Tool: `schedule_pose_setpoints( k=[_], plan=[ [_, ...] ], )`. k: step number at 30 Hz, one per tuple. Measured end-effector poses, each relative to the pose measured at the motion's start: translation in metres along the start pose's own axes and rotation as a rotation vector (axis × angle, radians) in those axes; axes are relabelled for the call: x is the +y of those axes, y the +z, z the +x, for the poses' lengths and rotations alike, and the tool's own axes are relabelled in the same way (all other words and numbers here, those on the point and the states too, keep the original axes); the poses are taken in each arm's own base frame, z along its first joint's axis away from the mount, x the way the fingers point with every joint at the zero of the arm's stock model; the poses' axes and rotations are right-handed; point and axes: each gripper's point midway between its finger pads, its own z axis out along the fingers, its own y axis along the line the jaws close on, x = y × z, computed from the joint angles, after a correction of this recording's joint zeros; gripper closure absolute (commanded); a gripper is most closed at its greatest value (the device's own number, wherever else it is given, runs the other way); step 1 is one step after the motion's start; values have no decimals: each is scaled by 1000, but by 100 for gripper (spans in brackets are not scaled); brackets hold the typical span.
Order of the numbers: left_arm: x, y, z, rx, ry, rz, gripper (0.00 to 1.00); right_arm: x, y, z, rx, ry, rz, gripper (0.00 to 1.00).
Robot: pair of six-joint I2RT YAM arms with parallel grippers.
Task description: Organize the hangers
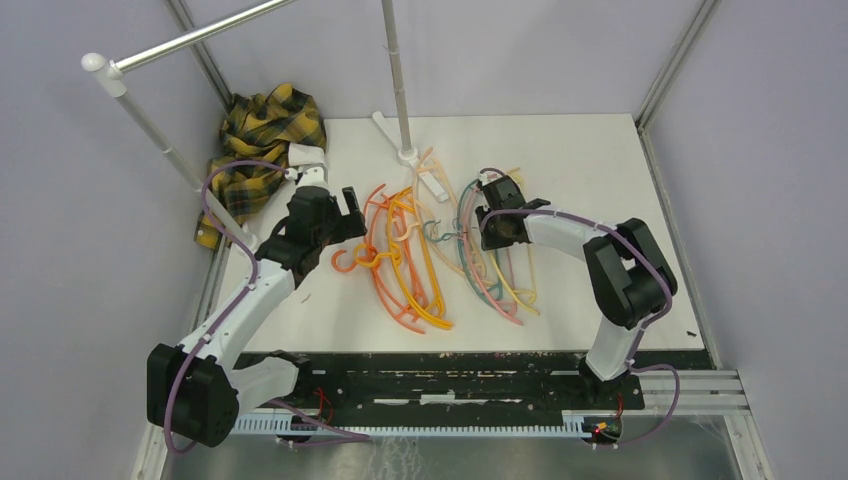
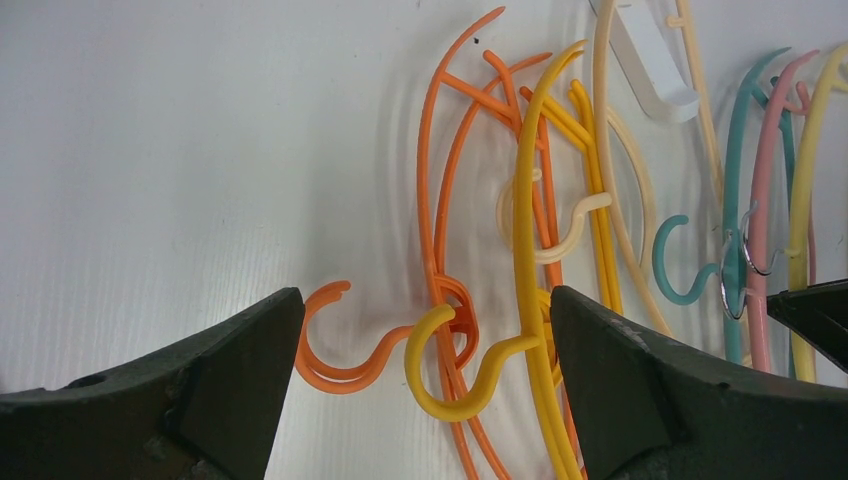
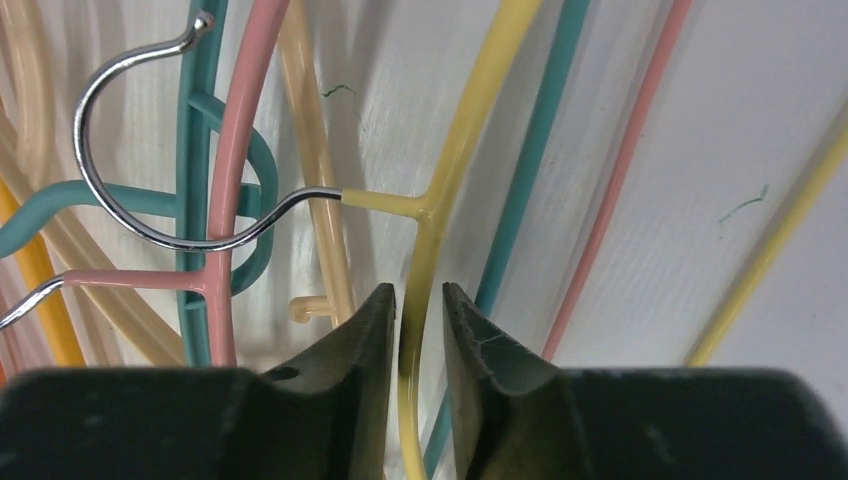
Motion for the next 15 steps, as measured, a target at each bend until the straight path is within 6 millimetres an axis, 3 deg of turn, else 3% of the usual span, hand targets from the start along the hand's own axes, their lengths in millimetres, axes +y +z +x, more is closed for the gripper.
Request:
schedule_pose_setpoints(
  k=[4,10,15],
  plan=[
    [1,0,3,6,2,-2,0,2,7,5,19,7,-10,99],
    [1,0,3,6,2,-1,3,4,2,5,18,26,-20,100],
    [-6,-7,-1,-7,-4,40,4,11,-29,-9,-28,39,-55,99]
  ],
)
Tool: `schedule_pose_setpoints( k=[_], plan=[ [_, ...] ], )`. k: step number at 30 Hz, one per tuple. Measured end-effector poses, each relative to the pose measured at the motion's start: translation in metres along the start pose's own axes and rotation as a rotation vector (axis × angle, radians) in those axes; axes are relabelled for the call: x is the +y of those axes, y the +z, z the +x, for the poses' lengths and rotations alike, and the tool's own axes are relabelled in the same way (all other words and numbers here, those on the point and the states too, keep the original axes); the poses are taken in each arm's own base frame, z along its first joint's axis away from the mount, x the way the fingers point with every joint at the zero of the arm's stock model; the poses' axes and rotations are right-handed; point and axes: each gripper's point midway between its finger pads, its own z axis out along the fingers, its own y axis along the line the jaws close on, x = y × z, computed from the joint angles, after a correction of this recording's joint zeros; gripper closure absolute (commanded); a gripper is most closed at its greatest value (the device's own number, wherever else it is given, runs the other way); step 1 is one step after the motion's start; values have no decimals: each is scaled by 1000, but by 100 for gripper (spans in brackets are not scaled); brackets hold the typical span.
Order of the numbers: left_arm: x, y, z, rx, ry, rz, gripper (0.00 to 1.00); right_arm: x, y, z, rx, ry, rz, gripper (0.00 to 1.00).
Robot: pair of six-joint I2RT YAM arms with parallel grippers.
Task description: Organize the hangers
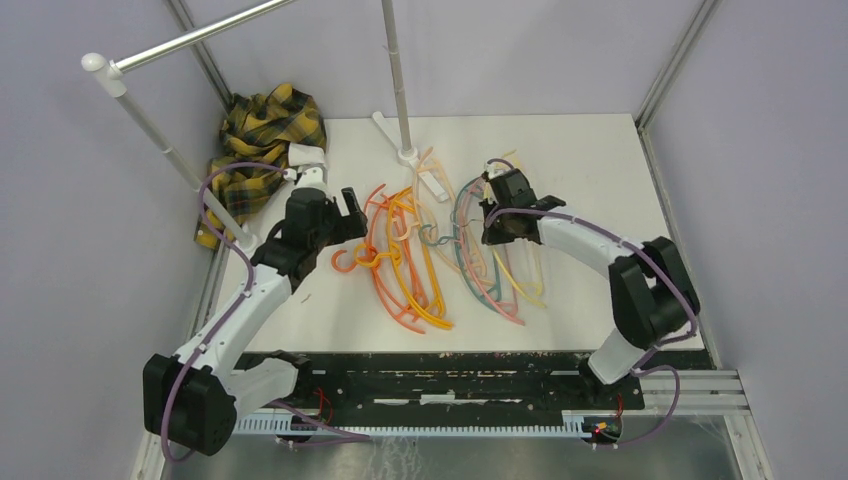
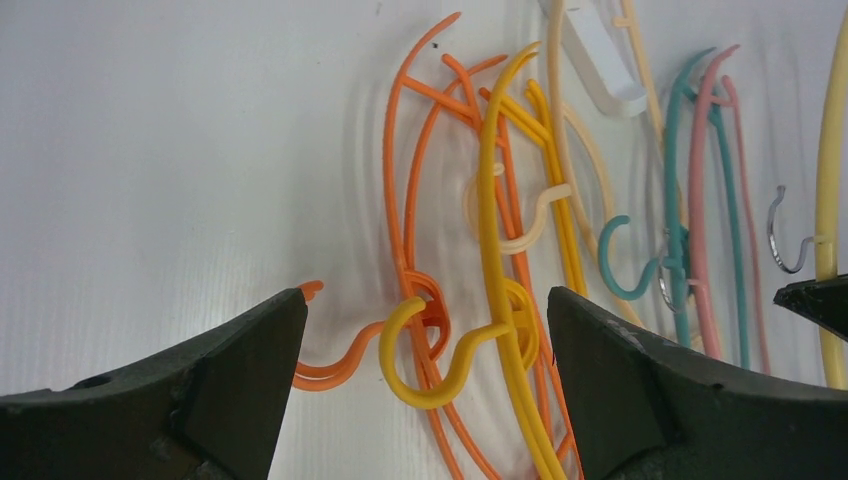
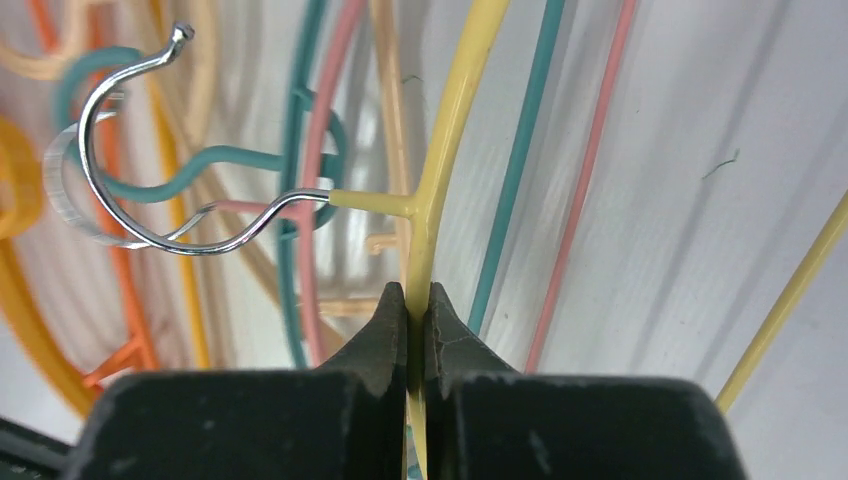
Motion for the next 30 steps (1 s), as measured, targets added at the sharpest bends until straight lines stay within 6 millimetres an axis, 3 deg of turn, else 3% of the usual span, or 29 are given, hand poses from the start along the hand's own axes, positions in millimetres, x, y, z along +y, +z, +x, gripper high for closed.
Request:
schedule_pose_setpoints(
  k=[7,10,14,20,25,30],
  plan=[
    [-38,-16,-5,-42,-10,236,5,29,-74,-62,-227,37,-119,99],
    [-65,-27,-1,-65,-6,399,4,49,-88,-90,-298,68,-206,99],
    [-103,-50,7,-106,14,594,4,78,-79,-126,-345,139,-331,99],
    [-157,-79,15,-150,69,792,3,118,-46,-151,-317,232,-451,99],
    [-176,-71,35,-111,90,805,3,160,-49,-164,-318,248,-562,99],
    [-175,-51,54,-74,101,723,3,186,-67,-169,-316,272,-676,99]
  ],
)
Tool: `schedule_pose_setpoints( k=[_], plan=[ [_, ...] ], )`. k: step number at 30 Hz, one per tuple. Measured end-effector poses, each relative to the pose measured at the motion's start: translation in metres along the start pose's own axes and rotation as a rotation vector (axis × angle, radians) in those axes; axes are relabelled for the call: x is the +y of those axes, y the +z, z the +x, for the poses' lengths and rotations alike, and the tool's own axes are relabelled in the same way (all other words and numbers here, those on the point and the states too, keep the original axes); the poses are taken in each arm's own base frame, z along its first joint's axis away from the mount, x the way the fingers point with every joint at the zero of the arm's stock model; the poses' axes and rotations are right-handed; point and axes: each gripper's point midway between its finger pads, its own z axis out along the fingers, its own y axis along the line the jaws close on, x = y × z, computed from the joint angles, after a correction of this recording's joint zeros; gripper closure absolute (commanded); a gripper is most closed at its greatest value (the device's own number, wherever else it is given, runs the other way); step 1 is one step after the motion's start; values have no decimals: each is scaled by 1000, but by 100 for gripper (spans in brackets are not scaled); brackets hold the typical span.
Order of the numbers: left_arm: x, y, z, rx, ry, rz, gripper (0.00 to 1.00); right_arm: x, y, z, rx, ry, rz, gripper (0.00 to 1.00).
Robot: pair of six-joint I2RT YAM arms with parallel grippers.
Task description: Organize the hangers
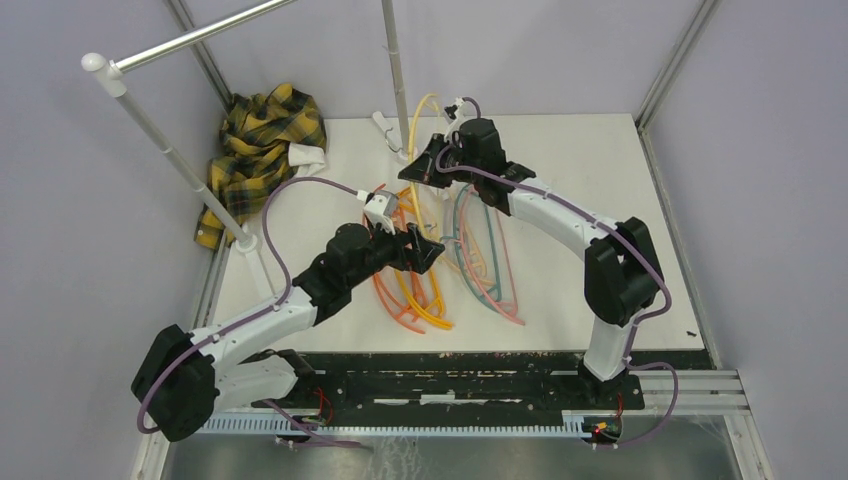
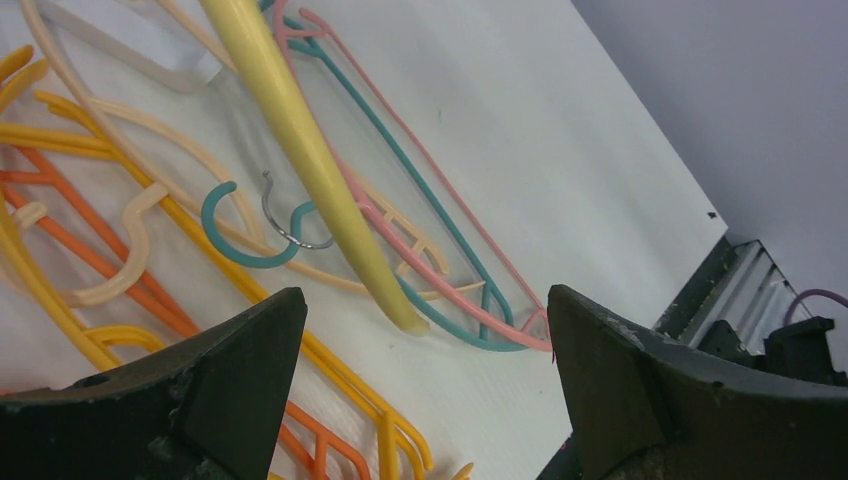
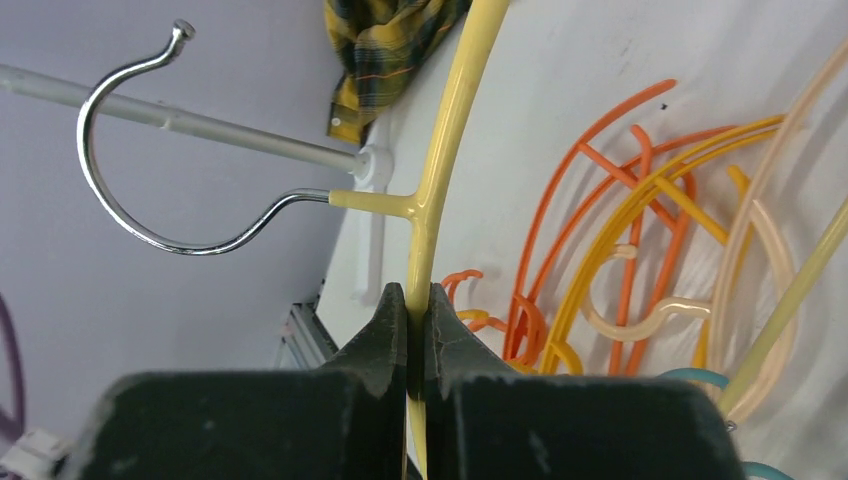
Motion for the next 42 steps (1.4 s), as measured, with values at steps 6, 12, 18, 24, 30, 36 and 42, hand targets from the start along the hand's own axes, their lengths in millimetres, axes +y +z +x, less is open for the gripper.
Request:
schedule_pose_setpoints(
  k=[6,12,18,24,30,36,42],
  plan=[
    [13,5,7,-15,14,-104,3,18,-13,4,11,65,-65,99],
    [24,5,0,-62,33,-189,8,44,-33,3,16,106,-144,99],
    [29,11,3,-69,33,-212,38,55,-35,10,24,142,-206,99],
    [21,12,6,-65,15,-195,97,53,-32,15,0,185,-239,97],
    [43,4,8,-64,20,-304,97,56,-35,23,39,206,-254,41],
    [89,-35,7,-68,5,-583,97,43,-62,51,128,92,-121,19],
    [96,-67,-30,-123,27,-738,97,10,-112,42,65,-101,113,15]
  ],
)
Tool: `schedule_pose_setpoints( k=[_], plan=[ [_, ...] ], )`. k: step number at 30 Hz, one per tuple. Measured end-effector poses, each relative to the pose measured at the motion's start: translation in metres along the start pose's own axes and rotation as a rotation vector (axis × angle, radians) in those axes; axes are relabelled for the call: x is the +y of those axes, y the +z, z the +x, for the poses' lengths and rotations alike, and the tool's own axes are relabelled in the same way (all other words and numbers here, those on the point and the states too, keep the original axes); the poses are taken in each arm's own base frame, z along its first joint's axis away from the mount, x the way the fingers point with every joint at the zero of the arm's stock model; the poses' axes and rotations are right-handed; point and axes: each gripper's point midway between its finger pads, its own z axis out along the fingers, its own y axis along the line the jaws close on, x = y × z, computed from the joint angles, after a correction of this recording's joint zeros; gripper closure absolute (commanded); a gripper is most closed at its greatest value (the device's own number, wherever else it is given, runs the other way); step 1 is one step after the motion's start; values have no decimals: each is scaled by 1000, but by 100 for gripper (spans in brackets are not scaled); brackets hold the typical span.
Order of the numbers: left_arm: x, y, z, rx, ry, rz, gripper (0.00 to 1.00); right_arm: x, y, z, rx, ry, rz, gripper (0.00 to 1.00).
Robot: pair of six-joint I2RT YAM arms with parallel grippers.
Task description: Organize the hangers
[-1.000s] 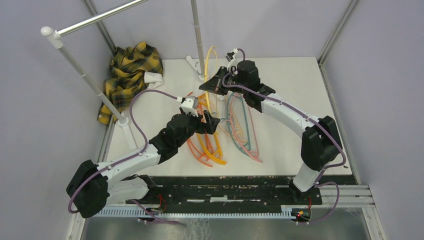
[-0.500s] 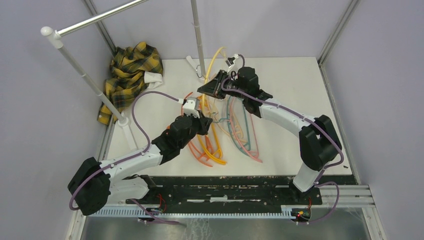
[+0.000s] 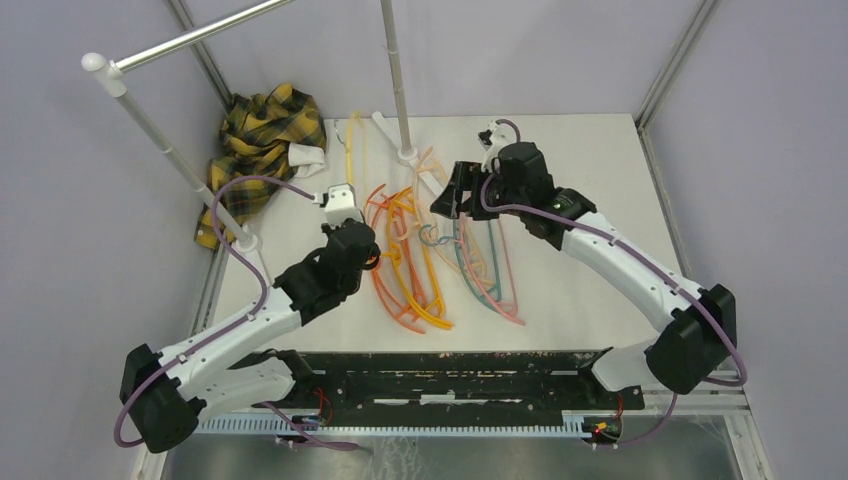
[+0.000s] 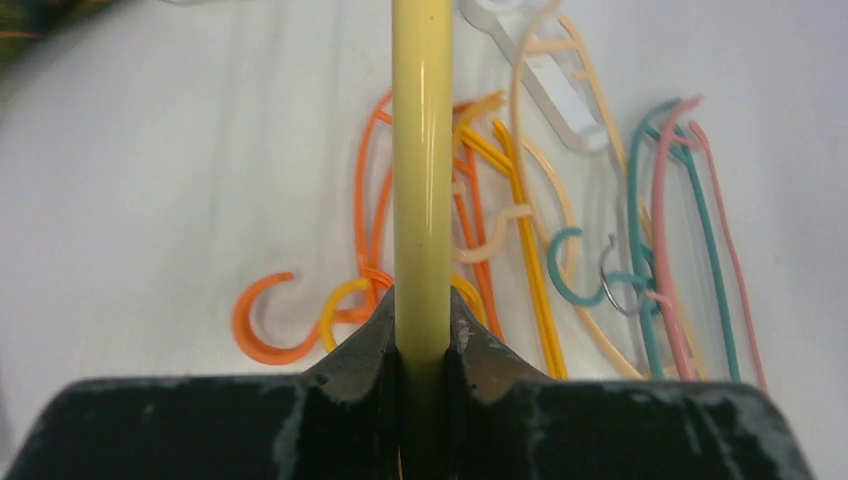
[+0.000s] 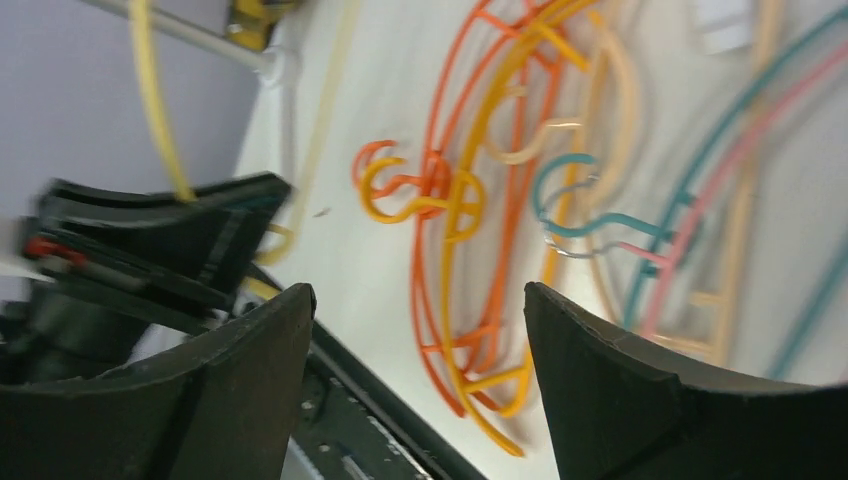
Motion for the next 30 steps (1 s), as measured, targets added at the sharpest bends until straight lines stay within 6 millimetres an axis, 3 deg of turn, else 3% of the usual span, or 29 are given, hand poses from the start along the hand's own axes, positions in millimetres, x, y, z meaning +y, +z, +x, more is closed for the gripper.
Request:
schedule_pose_setpoints(
  k=[4,11,23,26,30],
  plan=[
    [21,-5,-29,-39,20,-147,97,-35,-19,-1,-12,-79,160,15],
    [38,-16,-55,-71,65,-254,97,-89,-25,33,91,-90,316,15],
    [14,-25,-214,-334,66,-373,97,-115,-8,44,155,-61,339,16],
    [9,-14,-234,-346,68,-396,97,-118,-6,43,156,-50,334,16],
    [6,10,-237,-321,95,-419,97,-121,-7,40,151,-38,329,16]
  ],
)
